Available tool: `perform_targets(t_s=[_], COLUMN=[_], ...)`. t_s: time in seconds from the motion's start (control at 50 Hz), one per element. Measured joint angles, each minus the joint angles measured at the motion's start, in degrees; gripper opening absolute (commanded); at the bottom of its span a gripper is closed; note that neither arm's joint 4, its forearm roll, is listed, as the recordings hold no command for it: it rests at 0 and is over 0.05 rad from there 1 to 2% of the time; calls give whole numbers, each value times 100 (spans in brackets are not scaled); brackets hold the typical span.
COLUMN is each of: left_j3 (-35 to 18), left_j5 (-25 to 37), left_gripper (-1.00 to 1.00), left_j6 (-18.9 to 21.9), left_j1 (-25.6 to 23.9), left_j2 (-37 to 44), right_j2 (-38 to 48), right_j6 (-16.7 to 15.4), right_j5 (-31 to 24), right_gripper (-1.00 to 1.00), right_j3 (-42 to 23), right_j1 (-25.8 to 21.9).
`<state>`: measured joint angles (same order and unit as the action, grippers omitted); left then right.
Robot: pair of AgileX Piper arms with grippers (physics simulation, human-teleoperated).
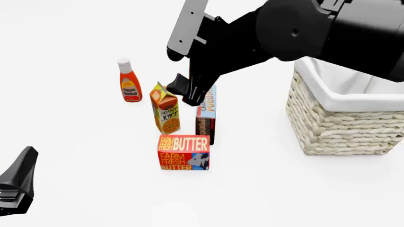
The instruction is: Pick the butter and place it in the basket.
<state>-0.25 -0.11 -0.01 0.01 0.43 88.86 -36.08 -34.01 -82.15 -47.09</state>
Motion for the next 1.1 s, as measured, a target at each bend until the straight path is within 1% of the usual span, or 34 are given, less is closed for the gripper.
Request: perform_targets(t_s=[0.6,1.1], left_j3=[0,0], left_j5=[0,0], left_gripper=[100,100], left_j6=[0,0], left_j1=[0,0], left_j2=[0,0], right_j2=[399,640], right_j6=[179,554], right_j5=[-220,-402], right_gripper=[100,100], right_j3=[-234,-349], right_j1=[-429,-800])
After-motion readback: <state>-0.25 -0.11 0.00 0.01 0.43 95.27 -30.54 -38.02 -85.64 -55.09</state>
